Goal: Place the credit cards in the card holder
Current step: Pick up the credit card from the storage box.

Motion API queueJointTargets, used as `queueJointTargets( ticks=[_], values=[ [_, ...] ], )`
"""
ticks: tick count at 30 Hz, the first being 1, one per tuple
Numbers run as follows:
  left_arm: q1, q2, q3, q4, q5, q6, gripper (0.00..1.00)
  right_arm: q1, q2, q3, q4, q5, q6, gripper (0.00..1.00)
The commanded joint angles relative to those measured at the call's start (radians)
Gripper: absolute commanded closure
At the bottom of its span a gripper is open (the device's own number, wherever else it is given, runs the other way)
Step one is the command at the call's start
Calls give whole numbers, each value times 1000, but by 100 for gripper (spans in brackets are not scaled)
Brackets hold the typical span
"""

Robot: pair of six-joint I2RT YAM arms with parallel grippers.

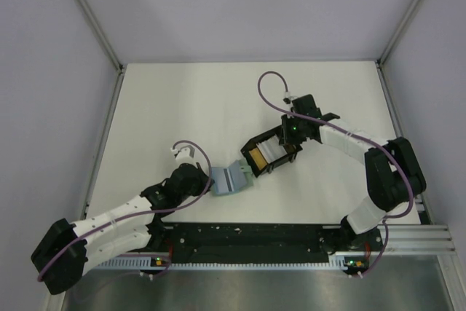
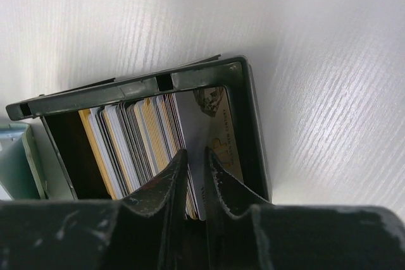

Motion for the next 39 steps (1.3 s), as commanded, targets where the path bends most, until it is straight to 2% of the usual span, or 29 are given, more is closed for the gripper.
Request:
queueJointTargets(
  ticks=[1,7,18,28,31,34,39],
  values=[
    [6,5,22,47,5,13,100,-4,-53,22,-9,-11,-1,87],
    [6,5,21,46,9,13,100,-5,-61,19,-10,32,-2,91],
    [6,4,16,47,9,12,100,2,-19,29,-43,158,-54,93],
    [8,5,15,52,11,15,100,128,16,65,-93,457,-81,94],
    [8,2,13,47,9,15,100,131,7,77,-112,490,-73,94],
    [8,0,10,52,11,13,100,131,10,84,-124,512,-78,92],
    [8,0,4,58,11,13,100,131,19,94,-133,509,-73,84]
  ],
)
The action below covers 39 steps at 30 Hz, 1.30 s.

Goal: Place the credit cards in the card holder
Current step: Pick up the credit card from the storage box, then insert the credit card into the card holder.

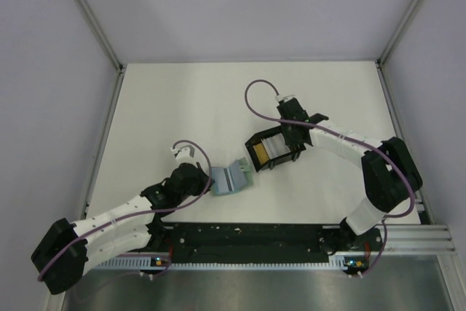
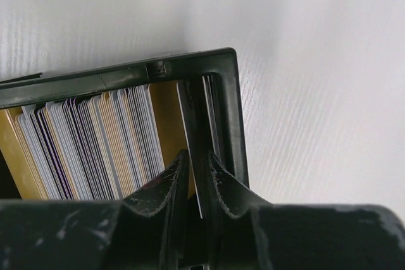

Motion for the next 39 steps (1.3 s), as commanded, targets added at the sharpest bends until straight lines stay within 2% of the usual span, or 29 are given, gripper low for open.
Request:
queueJointTargets(
  ticks=[1,4,10,18,23,26,30,35,39],
  values=[
    [5,-5,4,50,7,11,100,0,21,44,-28,45,-2,84],
    [5,-5,2,50,8,14,100,0,49,47,-32,31,-7,85],
    [7,-11,-1,46,5,16,100,0,25,54,-29,16,-13,99],
    [8,-14,2,44,5,16,100,-11,-172,73,-5,-50,-39,100],
    [8,-11,8,46,10,20,100,-40,-195,55,8,-139,9,100],
    [8,-13,7,42,13,22,100,-75,-212,16,47,-283,88,100],
    [8,-14,10,36,13,22,100,-176,-268,-85,187,-582,248,100],
    [8,-14,8,38,11,20,100,-259,-315,-203,440,-957,468,100],
    [8,-11,11,45,11,20,100,-264,-339,-304,699,-1136,718,100]
  ],
)
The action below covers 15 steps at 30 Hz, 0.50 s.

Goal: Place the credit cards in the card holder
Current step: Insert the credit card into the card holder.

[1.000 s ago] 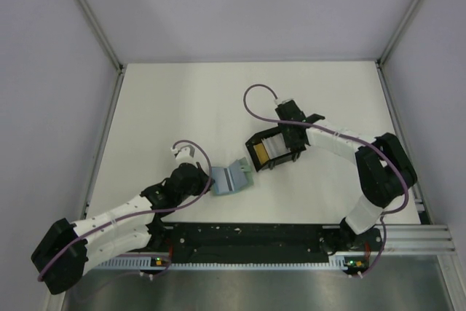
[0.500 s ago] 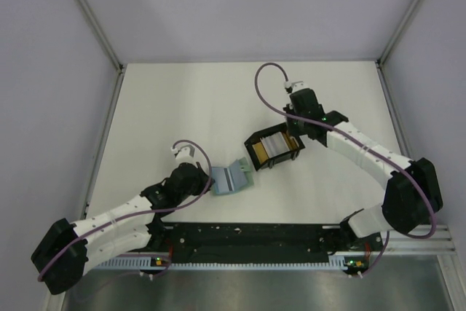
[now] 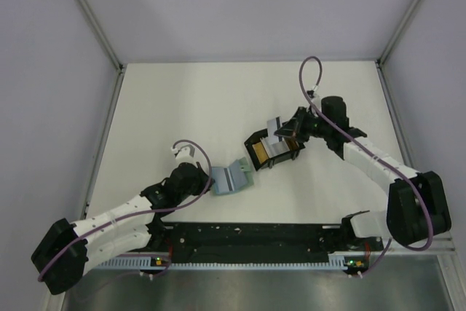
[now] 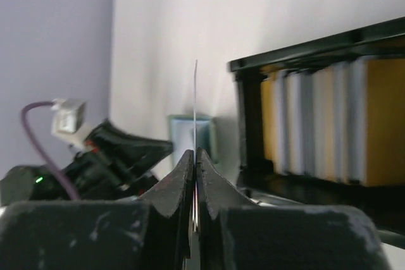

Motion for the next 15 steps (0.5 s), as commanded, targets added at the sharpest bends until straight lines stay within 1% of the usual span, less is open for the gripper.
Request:
queueJointTargets(
  ticks=[1,3,6,7,8,9,10,13,15],
  values=[
    [3,-11,13,40,0,15,100,-4,-66,-99,423,-331,367,100],
    [3,-11,13,40,2,15,100,-2,-84,-143,497,-353,468,100],
    [3,-11,10,44,2,15,100,-2,-110,-207,660,-387,614,100],
    [3,-12,10,44,0,15,100,-1,-114,-224,756,-401,670,100],
    [3,-11,10,44,0,16,100,-1,-112,-242,802,-419,715,100],
    [3,-11,8,44,-1,16,100,-1,-109,-253,891,-437,749,100],
    [3,-11,8,44,-3,16,100,5,-106,-255,940,-456,755,100],
    [3,-12,10,44,-3,18,100,36,-98,-244,1016,-534,719,100],
    [3,-12,16,44,-6,19,100,62,-84,-227,1057,-571,741,100]
  ],
)
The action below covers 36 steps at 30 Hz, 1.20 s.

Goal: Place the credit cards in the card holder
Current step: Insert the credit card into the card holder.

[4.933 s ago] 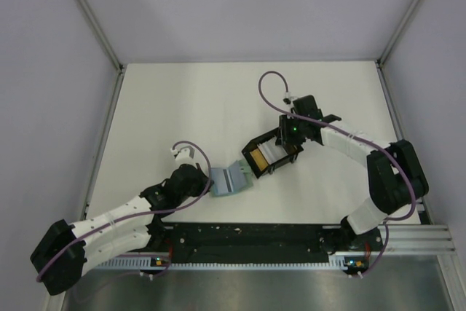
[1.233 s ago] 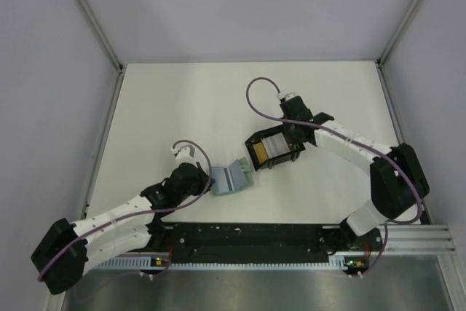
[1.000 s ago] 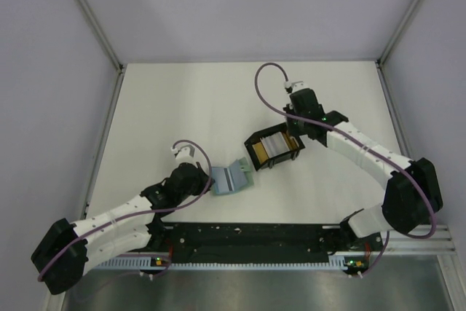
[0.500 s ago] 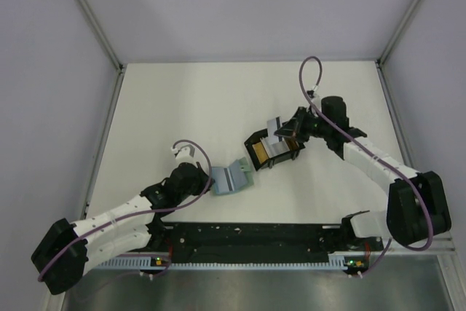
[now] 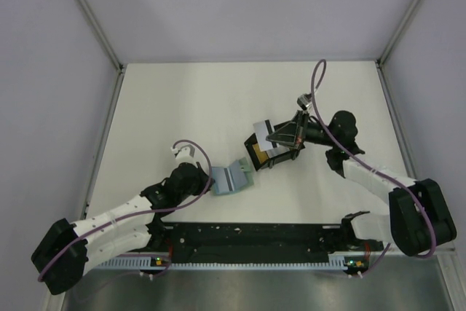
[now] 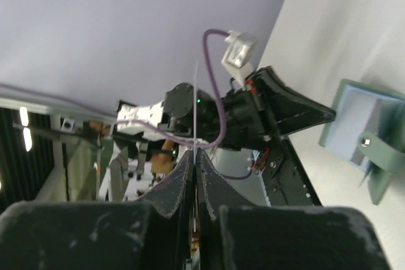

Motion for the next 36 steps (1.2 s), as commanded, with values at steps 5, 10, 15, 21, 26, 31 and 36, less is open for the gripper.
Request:
queueJointTargets(
  ticks=[5,10,15,21,26,31,36],
  values=[
    [3,-17,28,27,-12,19,100,79,-11,-103,456,192,514,100],
    [3,-14,34,8,-17,5,100,141,-141,-59,171,332,576,100],
    [3,-14,34,7,-14,1,100,148,-339,-39,-121,473,617,100],
    [5,-15,30,16,-6,-6,100,148,-410,-59,-215,512,725,100],
    [3,-15,24,18,-3,-7,100,148,-407,5,-345,477,708,100],
    [3,-17,19,16,-6,-12,100,148,-422,87,-540,495,659,100],
    [5,-17,19,19,-9,-10,100,148,-421,105,-602,497,643,100]
  ],
)
